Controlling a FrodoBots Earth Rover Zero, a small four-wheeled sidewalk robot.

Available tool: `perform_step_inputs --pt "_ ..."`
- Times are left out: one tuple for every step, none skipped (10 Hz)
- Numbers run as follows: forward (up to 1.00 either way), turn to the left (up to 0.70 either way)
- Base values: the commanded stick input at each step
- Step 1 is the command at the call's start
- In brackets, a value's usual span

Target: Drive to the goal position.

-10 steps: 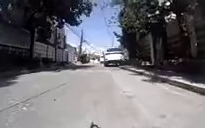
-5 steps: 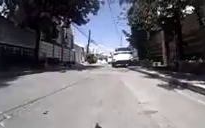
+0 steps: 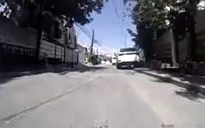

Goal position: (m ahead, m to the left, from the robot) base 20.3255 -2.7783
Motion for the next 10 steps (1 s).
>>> perform_step_inputs --pt "1.0 0.0" --pt "1.0 0.0" --pt "1.0 0.0" --pt "1.0 0.0" --pt "1.0 0.0" --pt "1.0 0.0" --pt "1.0 0.0" --pt "1.0 0.0" --pt "1.0 0.0" --pt "1.0 0.0"
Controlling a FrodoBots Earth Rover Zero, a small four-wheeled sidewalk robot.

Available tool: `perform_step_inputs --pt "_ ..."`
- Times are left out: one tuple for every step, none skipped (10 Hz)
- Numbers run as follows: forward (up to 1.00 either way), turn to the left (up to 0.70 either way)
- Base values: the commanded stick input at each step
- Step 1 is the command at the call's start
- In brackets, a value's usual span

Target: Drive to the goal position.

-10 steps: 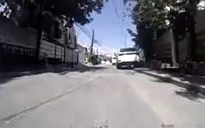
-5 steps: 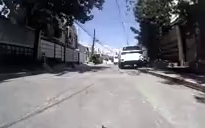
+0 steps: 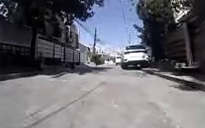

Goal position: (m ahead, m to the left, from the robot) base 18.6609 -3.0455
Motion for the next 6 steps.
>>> perform_step_inputs --pt "1.0 0.0" --pt "1.0 0.0" --pt "1.0 0.0" --pt "1.0 0.0" --pt "1.0 0.0" --pt "1.0 0.0"
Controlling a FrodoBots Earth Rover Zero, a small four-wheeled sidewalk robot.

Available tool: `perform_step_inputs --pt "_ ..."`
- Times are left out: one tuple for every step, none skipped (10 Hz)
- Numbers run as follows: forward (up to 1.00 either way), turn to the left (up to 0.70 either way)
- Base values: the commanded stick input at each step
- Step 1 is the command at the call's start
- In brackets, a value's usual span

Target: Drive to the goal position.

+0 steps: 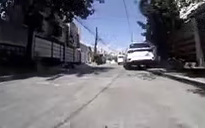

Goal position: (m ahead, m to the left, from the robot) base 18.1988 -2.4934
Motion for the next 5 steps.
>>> perform_step_inputs --pt "1.0 0.0" --pt "1.0 0.0" --pt "1.0 0.0" --pt "1.0 -0.14" --pt "1.0 -0.4"
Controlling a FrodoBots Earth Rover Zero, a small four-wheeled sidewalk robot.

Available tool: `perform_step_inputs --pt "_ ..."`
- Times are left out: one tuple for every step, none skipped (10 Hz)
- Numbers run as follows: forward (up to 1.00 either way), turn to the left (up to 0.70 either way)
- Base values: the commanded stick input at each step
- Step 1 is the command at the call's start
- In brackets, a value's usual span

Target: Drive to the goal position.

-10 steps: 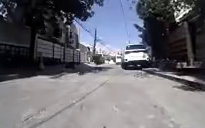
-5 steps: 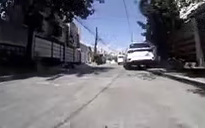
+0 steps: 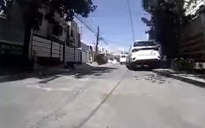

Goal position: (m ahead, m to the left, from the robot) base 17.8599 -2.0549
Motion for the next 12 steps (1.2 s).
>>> perform_step_inputs --pt "1.0 -0.4" --pt "1.0 -0.4" --pt "1.0 0.0" --pt "1.0 0.0" --pt "1.0 0.0" --pt "1.0 0.0" --pt "1.0 0.0" --pt "1.0 0.0" --pt "1.0 0.0" --pt "1.0 0.0" --pt "1.0 0.0" --pt "1.0 0.0"
